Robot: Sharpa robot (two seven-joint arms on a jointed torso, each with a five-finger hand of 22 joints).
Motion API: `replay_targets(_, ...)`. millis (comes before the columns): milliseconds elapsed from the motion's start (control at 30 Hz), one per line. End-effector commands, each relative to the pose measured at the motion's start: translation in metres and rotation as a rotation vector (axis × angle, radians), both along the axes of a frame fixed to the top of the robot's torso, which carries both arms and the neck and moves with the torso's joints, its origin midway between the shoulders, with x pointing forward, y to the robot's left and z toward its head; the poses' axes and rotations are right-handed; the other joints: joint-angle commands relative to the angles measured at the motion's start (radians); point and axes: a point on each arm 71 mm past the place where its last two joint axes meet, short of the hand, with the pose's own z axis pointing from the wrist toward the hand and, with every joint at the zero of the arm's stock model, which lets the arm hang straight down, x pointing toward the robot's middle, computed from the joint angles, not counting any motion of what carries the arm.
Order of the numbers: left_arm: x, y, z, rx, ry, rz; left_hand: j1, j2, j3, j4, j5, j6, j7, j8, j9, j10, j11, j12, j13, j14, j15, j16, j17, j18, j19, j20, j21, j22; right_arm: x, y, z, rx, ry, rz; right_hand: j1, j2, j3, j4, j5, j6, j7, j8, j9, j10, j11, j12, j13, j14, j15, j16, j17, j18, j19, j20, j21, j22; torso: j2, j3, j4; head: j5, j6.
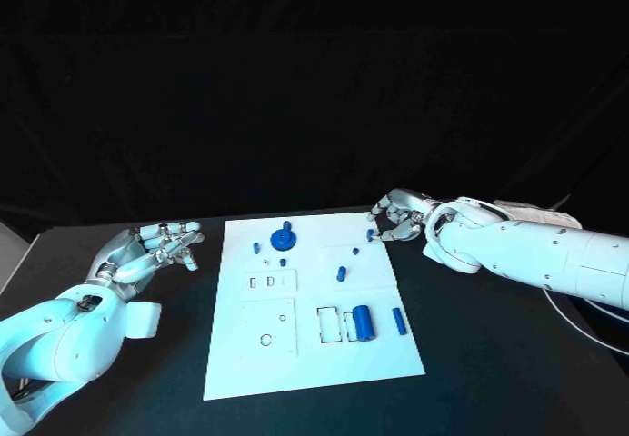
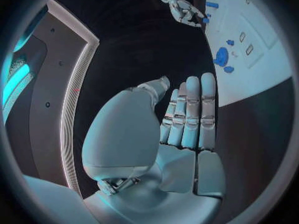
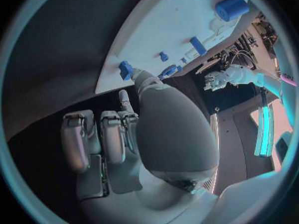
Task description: Assemble the parts on the task board
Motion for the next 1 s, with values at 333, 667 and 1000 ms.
replay_targets(333, 0.0, -0.002, 0.001, -0.007, -0.008, -0.018, -0.01, 0.001, 0.002, -0.005, 0.0, -0.006, 0.001, 0.002, 0.002, -0.006, 0.002, 0.002, -0.001, -0.006, 0.001, 0.007, 0.002, 0.014, -0.007, 0.001, 0.008, 0.003, 0.0, 0.0, -0.008, -0.01, 0.033, -0.02, -0.01, -0.002, -0.001, 0.016, 0.005, -0.002, -0.001, -0.002, -0.001, 0.103, 0.005, 0.002, 0.263, 0.102, 0.005, 0.006, 0.263, -0.007, 0.092, 0.005, 0.002, 0.241, 0.001, 0.0009, 0.0005, 0.004, -0.003)
replay_targets(667, 0.0, -0.002, 0.001, -0.006, -0.007, -0.018, -0.01, 0.001, 0.002, -0.005, 0.0, -0.006, 0.001, 0.002, 0.002, -0.006, 0.002, 0.002, -0.001, -0.006, 0.001, 0.007, 0.002, 0.014, -0.007, 0.001, 0.008, 0.003, -0.001, 0.003, -0.015, -0.004, 0.054, -0.019, -0.006, 0.006, 0.003, 0.021, 0.011, 0.013, -0.004, 0.006, 0.002, 0.103, 0.002, 0.002, 0.263, 0.102, 0.002, 0.006, 0.263, -0.008, 0.093, 0.003, 0.004, 0.243, 0.001, 0.0012, 0.0004, 0.007, -0.009)
replay_targets(1000, 0.0, -0.002, 0.001, -0.005, -0.006, -0.017, -0.01, 0.001, 0.002, -0.005, 0.0, -0.006, 0.001, 0.002, 0.002, -0.006, 0.002, 0.002, -0.001, -0.006, 0.001, 0.007, 0.002, 0.014, -0.007, 0.001, 0.008, 0.003, 0.0, 0.008, -0.018, -0.001, 0.056, -0.014, 0.001, 0.022, 0.021, 0.027, 0.012, 0.034, -0.009, 0.016, 0.003, 0.103, -0.002, 0.002, 0.263, 0.102, -0.006, 0.006, 0.263, -0.009, 0.095, -0.003, 0.007, 0.246, 0.0, 0.0002, 0.0006, 0.008, -0.011)
